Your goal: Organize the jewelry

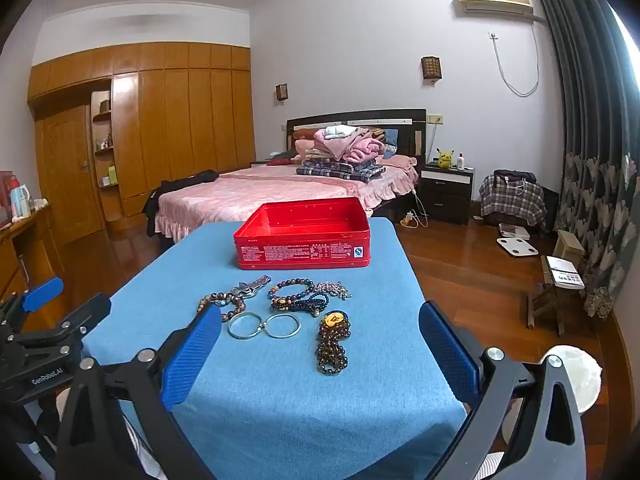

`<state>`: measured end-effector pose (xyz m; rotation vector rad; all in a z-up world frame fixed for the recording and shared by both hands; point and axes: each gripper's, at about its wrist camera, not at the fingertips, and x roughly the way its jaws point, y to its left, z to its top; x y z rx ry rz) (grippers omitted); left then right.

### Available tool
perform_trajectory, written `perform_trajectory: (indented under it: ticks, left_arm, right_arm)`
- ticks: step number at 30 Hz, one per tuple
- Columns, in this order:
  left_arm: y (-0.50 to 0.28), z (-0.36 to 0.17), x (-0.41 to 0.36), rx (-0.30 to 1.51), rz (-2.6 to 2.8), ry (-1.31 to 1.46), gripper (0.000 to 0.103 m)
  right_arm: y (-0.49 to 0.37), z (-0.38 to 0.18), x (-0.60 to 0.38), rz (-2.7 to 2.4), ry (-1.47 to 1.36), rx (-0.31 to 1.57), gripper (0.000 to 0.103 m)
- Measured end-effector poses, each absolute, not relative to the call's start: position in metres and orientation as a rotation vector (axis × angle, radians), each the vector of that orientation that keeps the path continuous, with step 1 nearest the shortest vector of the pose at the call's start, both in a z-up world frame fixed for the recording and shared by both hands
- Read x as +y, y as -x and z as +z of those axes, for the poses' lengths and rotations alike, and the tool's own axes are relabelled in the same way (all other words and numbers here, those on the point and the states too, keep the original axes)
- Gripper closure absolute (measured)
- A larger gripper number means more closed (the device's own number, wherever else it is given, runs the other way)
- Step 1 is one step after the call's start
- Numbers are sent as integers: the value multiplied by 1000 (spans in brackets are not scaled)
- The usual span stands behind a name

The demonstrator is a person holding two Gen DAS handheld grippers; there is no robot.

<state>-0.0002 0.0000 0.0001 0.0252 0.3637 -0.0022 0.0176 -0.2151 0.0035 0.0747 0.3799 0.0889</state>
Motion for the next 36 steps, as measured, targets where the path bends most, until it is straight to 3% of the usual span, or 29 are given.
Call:
perform_trajectory:
  ticks: [36]
  left_arm:
    - [-1, 0, 0, 360, -2, -27, 5]
  right_arm:
    - [-18, 8, -221, 87, -74, 380, 6]
